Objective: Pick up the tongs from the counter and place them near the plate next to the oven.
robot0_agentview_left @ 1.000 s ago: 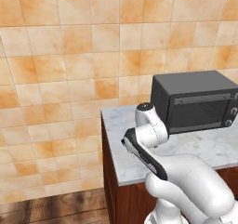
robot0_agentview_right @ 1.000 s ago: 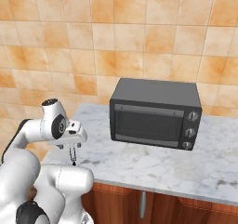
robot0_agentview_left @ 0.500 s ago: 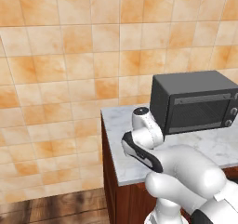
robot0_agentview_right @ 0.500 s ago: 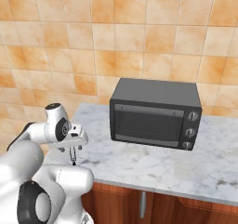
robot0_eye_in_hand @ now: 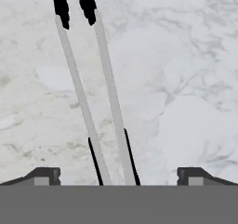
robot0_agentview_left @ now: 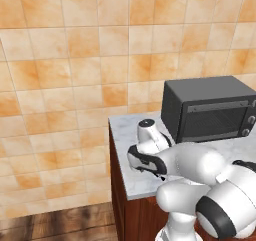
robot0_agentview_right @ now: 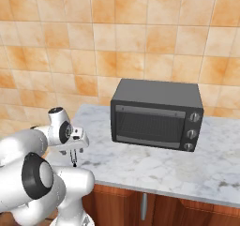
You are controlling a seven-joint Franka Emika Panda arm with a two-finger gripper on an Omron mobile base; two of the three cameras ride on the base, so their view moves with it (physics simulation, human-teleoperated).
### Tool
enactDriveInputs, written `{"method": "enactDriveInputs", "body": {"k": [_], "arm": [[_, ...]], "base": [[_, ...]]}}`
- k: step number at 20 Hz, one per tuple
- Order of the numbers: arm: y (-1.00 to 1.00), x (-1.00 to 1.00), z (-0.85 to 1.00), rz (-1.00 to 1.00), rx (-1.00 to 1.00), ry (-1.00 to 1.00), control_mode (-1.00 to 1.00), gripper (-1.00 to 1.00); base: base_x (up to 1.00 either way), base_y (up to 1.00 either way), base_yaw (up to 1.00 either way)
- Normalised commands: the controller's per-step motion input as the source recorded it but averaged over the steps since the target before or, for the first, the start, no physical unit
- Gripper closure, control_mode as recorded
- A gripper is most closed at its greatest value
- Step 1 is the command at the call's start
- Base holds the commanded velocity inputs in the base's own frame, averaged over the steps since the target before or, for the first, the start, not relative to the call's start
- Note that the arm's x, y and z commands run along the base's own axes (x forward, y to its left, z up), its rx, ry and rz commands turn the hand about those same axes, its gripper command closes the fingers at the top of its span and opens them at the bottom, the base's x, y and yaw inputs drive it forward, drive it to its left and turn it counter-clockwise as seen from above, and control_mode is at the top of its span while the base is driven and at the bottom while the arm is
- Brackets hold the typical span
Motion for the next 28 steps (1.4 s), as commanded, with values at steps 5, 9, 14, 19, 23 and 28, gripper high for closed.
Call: {"method": "enactDriveInputs", "body": {"k": [5, 9, 14, 19, 23, 28], "arm": [[0.0, 0.21, -0.32, 0.0, 0.0, 0.0, -1.0, -1.0], [0.0, 0.17, -0.37, 0.0, 0.0, 0.0, -1.0, -1.0], [0.0, 0.02, -0.35, 0.0, 0.0, 0.0, -1.0, 1.0], [0.0, -0.34, -0.19, 0.0, 0.0, -0.13, -1.0, 1.0], [-0.12, -0.45, 0.0, 0.0, 0.05, -0.19, -1.0, 1.0], [-0.49, -0.28, 0.59, 0.0, 0.04, -0.22, -1.0, 1.0]], "base": [[0.0, 0.0, 0.0], [0.0, 0.0, 0.0], [0.0, 0.0, 0.0], [0.0, 0.0, 0.0], [0.0, 0.0, 0.0], [0.0, 0.0, 0.0]]}}
